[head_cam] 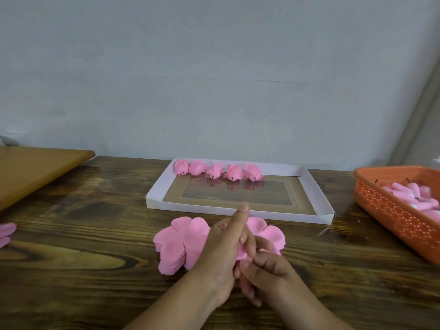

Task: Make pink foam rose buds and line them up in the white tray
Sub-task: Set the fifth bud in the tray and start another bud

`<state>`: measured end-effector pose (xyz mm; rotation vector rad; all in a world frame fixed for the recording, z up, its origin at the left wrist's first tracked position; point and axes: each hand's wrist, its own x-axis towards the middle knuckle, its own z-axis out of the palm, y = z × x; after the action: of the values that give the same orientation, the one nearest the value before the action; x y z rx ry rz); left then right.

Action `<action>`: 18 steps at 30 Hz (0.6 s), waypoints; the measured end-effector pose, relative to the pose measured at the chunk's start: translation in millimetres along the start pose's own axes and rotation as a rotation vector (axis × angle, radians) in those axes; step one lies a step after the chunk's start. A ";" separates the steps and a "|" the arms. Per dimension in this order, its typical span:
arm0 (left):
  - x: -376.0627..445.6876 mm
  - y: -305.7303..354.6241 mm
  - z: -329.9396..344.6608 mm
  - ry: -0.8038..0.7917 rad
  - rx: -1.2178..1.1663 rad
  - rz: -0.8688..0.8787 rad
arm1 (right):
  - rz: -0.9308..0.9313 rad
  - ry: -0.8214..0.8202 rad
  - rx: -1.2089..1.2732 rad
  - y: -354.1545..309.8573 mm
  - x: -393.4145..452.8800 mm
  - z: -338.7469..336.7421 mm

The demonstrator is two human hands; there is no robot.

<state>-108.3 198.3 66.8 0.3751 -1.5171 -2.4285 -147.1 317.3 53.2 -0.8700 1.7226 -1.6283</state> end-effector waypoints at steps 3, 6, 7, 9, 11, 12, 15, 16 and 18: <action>3.2 -2.0 -1.6 -0.006 0.083 0.016 | -0.026 0.040 -0.070 -4.2 -0.7 -11.6; 3.2 -2.2 0.1 -0.071 0.199 0.066 | -0.026 0.023 0.023 -6.0 -1.4 -17.5; 3.1 -3.3 0.4 -0.092 0.242 0.094 | -0.034 0.016 0.034 -6.8 -1.3 -17.8; 2.7 -4.6 0.9 -0.118 0.295 0.138 | -0.023 -0.001 0.063 -6.1 0.0 -21.3; 3.1 -6.3 1.2 -0.137 0.332 0.169 | -0.005 -0.033 0.068 -5.2 1.6 -25.4; 3.3 -7.4 1.6 -0.136 0.352 0.183 | -0.004 -0.045 0.061 -3.5 2.7 -28.0; 4.5 -10.1 1.0 -0.117 0.356 0.206 | -0.020 -0.073 0.068 -0.9 4.9 -31.8; 5.6 -11.7 0.6 -0.132 0.355 0.204 | -0.027 -0.082 0.071 -0.2 5.5 -33.1; 7.4 -15.0 -1.5 -0.183 0.367 0.202 | -0.049 -0.106 0.060 -0.4 6.1 -35.8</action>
<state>-115.8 200.9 52.0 0.0600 -1.9788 -2.0753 -179.4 333.9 55.8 -0.9586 1.5834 -1.6265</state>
